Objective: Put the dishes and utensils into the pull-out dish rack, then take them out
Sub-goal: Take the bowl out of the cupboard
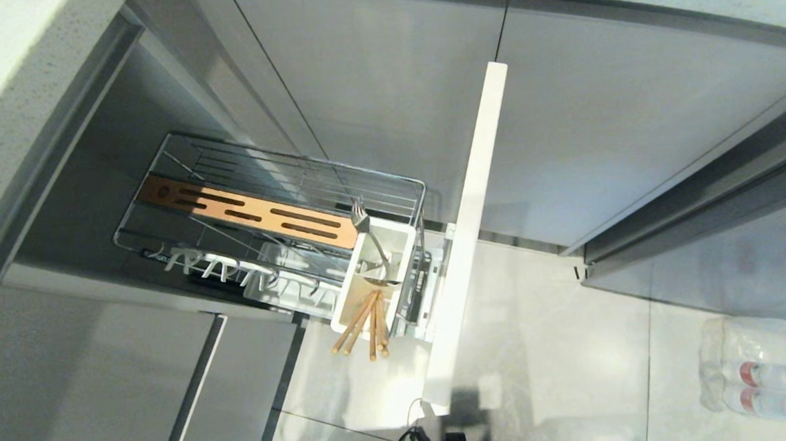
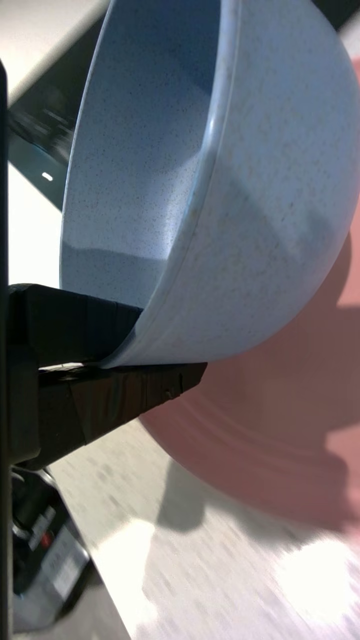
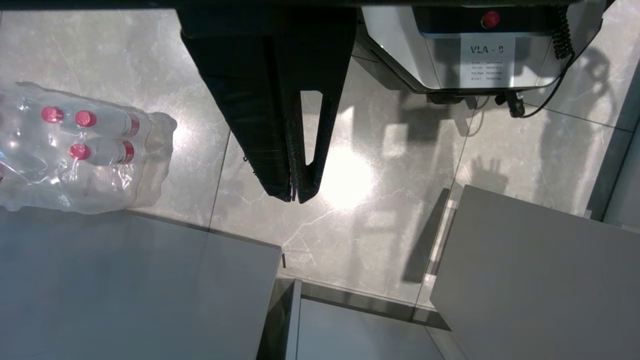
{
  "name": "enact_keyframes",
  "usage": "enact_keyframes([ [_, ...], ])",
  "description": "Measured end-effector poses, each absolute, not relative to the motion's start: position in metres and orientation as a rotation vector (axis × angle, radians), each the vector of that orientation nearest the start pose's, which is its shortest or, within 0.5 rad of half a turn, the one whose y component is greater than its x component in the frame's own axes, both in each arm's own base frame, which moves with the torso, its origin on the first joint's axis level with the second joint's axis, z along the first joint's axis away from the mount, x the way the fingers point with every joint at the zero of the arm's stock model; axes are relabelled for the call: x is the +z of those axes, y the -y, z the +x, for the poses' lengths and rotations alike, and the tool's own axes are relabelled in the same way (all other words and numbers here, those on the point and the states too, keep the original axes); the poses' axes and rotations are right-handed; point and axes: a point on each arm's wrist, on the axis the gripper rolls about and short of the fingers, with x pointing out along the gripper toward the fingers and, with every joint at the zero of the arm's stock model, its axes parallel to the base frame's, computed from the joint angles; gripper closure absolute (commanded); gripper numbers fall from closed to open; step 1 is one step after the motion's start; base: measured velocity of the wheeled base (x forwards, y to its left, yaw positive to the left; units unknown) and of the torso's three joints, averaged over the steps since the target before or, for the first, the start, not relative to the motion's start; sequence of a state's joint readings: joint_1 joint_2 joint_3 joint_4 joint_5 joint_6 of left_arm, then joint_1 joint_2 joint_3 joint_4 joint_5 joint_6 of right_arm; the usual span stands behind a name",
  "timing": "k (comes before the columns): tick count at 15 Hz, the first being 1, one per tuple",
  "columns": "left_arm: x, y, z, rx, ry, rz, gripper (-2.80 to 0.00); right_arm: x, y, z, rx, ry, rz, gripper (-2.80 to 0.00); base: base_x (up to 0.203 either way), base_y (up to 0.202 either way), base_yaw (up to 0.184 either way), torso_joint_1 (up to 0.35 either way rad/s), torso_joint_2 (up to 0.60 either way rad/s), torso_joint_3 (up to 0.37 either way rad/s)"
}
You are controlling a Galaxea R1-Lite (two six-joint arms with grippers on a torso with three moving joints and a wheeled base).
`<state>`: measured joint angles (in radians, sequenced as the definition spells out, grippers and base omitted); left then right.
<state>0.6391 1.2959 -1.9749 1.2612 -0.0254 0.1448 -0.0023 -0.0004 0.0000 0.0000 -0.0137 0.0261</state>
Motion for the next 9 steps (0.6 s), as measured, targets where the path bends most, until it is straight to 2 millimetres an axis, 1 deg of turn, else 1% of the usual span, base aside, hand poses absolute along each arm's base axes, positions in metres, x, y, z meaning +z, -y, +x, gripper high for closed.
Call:
enact_keyframes([
  [5, 0.4098, -0.0592, 0.0834, 0.512, -0.482, -0.072, 0.00, 0.0755, 0.0003, -0.0228, -0.016, 0.001, 0.026, 0.00, 0.000, 0.000, 0.000, 0.000, 0.00, 0.000],
  [9, 0.4085, -0.0590, 0.0833, 0.509, -0.491, -0.087, 0.00, 0.0755, 0.0003, -0.0228, -0.016, 0.001, 0.026, 0.00, 0.000, 0.000, 0.000, 0.000, 0.00, 0.000],
])
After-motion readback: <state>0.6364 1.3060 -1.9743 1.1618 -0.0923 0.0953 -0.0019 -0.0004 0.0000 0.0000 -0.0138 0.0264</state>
